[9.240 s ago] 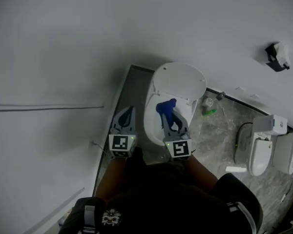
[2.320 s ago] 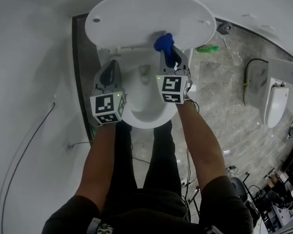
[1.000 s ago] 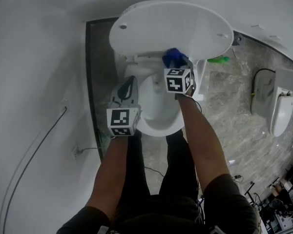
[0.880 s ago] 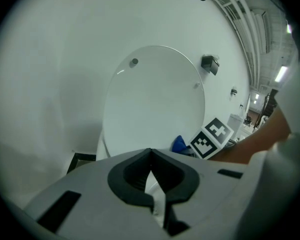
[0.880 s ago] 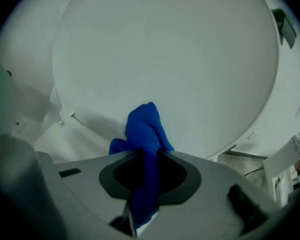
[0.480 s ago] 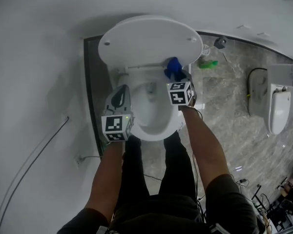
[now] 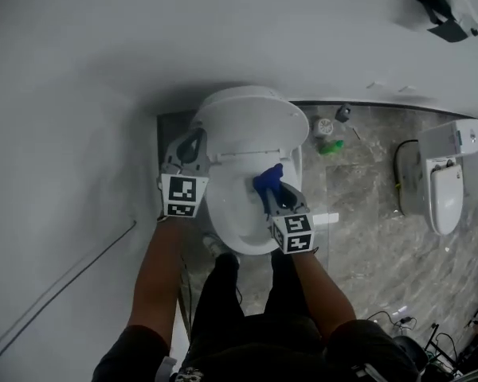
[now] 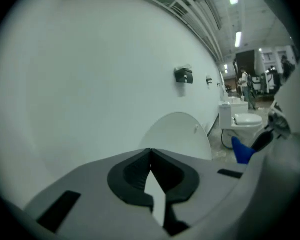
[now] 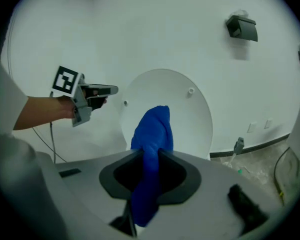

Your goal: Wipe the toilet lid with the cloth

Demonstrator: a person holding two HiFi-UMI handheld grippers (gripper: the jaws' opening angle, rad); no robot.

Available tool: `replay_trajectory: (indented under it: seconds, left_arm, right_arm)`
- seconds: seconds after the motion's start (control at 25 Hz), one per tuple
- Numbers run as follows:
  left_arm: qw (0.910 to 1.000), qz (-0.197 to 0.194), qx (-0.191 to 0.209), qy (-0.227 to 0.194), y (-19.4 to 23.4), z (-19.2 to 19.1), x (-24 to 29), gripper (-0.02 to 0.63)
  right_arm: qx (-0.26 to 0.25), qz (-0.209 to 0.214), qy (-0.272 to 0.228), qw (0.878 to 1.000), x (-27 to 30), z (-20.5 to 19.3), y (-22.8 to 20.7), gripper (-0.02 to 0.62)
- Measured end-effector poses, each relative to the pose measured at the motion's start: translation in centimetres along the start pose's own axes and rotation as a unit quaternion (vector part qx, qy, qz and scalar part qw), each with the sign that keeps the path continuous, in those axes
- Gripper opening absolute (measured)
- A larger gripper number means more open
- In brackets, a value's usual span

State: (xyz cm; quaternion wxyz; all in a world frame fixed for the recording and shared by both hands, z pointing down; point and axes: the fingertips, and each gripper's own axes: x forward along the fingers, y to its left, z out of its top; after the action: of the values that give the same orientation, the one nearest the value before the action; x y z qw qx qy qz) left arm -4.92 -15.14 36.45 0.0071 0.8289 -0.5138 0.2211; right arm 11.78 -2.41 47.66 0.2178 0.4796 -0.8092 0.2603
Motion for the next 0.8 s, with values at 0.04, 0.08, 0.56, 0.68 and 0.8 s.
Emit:
replay_trajectory:
  seconds: [0.04,0.08,0.56,0.68,0.8]
  left_arm:
    - [0.9997,-0.002,0.022,0.005,0.8,0.4,0.2,0.009]
    - [0.9991,-0.004,0.04,0.012,1.5,0.6,0.4,0.011]
    - [0.9731,-0.191,0.092,0.09,2.2,-2.3,4.7,0.172]
    - [0.9711,-0.198,0.1,0.088,2.2,-2.2,4.2,0.058]
    - [0.9696,-0.206,0.106,0.077,1.2,-1.8,2.0,0.035]
  right_arm:
    - [0.003,0.008,-0.005,1.0,-0.6,0.5,1.0,0.074]
    - [0.003,0.014,-0.01,1.0,-1.1,1.0,2.0,0.074]
    - [0.002,-0.036,-0.04,0.999,-6.5,1.9,6.5,0.074]
    - [0.005,-0.068,-0.046,0.997,-8.7,1.6,7.2,0.074]
    - [0.014,-0.089,-0.045,0.995,-10.8,0.5,7.7,0.074]
